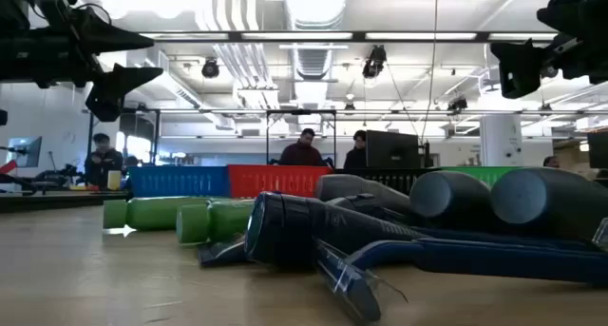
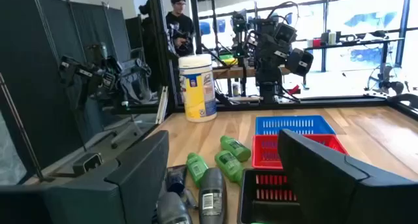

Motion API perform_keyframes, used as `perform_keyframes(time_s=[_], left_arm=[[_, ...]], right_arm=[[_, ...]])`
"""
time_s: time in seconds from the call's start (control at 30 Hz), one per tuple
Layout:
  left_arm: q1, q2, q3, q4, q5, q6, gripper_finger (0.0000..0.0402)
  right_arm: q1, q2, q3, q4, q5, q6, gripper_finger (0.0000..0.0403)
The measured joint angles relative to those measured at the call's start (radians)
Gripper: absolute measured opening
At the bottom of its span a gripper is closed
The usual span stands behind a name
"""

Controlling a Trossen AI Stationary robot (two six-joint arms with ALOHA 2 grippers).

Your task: Pick & Place Travel size toiletries

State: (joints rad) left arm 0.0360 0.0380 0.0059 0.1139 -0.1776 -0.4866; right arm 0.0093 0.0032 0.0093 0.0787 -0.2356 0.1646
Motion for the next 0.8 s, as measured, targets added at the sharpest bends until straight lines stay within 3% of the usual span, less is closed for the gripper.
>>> perform_keyframes(time_s=[0.8], left_arm=[[0.0, 0.0, 0.0, 0.0, 0.0, 0.0, 0.0234]], right_arm=[[0.0, 0.0, 0.0, 0.0, 0.0, 0.0, 0.0358]])
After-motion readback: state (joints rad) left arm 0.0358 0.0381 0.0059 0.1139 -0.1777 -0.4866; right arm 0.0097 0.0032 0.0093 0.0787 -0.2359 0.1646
